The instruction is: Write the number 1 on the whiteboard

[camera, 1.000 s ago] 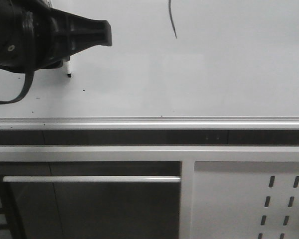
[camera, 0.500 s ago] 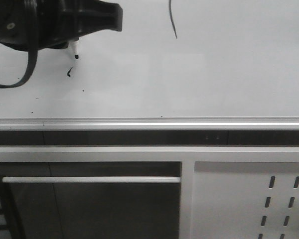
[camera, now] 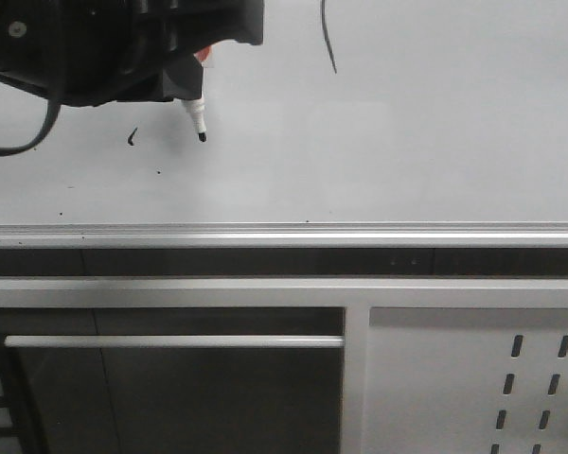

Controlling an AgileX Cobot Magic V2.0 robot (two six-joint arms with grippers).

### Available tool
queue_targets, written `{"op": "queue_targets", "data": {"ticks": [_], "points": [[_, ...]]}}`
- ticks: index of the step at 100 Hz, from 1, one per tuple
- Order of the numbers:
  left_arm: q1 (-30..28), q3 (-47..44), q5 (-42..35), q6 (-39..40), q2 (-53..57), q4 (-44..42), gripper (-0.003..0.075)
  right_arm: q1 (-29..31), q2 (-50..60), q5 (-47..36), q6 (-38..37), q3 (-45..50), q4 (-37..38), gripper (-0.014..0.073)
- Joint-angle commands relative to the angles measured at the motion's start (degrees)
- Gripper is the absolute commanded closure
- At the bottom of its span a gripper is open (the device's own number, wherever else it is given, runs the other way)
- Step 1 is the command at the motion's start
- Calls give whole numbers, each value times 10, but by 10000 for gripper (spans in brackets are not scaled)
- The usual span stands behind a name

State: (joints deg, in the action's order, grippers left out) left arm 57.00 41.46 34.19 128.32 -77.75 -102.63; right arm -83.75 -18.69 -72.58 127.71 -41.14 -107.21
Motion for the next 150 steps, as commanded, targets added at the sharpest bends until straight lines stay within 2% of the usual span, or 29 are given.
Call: {"op": "queue_targets", "data": {"ticks": [1, 16, 23, 63, 120, 150], "points": [[-24, 17, -9, 13, 19, -40, 738, 1, -6, -29, 5, -18, 9, 664], [-81, 17, -143, 36, 19, -40, 738, 1, -6, -29, 5, -18, 9, 664], [-100, 17, -181, 38, 19, -40, 738, 1, -6, -29, 5, -18, 9, 664], [-154, 17, -237, 38, 31, -40, 738, 1, -6, -29, 5, -18, 9, 664], [-159, 17, -176, 27, 31, -40, 738, 1, -6, -29, 5, -18, 9, 664], [-159, 17, -194, 27, 31, -40, 738, 1, -6, -29, 5, -18, 9, 664]]}}
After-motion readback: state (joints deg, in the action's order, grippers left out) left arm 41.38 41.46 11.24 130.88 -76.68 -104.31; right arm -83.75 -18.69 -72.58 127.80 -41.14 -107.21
